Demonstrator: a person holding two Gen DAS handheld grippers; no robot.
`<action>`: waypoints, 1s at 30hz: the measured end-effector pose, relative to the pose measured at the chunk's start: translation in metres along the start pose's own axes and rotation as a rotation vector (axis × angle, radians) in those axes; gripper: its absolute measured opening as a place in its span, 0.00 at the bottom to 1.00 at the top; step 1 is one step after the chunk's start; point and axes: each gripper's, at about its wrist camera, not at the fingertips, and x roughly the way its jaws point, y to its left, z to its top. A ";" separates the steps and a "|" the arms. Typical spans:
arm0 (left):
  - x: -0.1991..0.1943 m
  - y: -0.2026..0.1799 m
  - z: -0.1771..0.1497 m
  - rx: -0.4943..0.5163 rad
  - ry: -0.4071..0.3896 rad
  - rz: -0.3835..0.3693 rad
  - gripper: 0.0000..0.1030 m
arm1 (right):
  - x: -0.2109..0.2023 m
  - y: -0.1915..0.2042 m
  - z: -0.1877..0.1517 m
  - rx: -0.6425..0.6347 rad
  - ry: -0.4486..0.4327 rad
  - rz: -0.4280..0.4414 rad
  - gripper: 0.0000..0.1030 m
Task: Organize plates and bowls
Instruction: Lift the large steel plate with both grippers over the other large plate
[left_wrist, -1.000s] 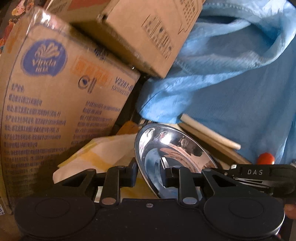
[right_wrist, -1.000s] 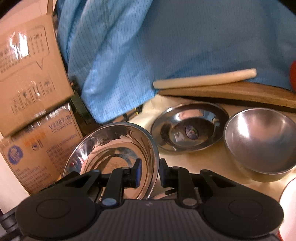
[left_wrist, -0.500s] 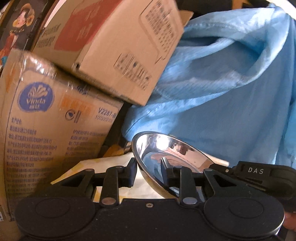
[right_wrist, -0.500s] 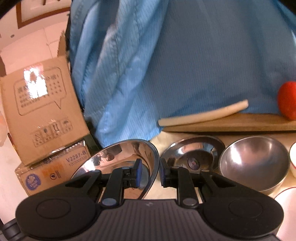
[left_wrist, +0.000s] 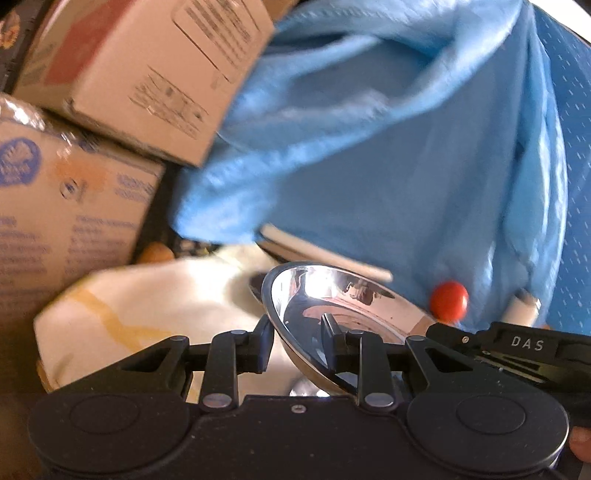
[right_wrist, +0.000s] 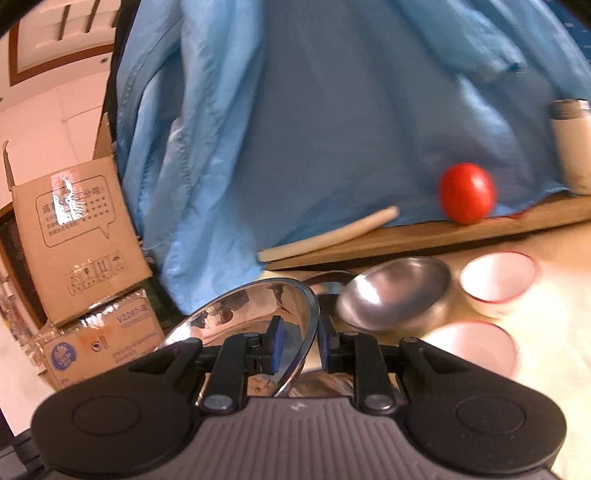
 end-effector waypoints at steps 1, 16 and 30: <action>0.000 -0.002 -0.004 0.008 0.016 -0.006 0.28 | -0.006 -0.003 -0.004 0.000 -0.004 -0.013 0.23; 0.005 -0.028 -0.045 0.197 0.106 0.027 0.28 | -0.031 -0.019 -0.060 -0.045 -0.006 -0.204 0.25; 0.010 -0.032 -0.049 0.248 0.117 0.032 0.31 | -0.025 -0.010 -0.067 -0.110 0.009 -0.263 0.29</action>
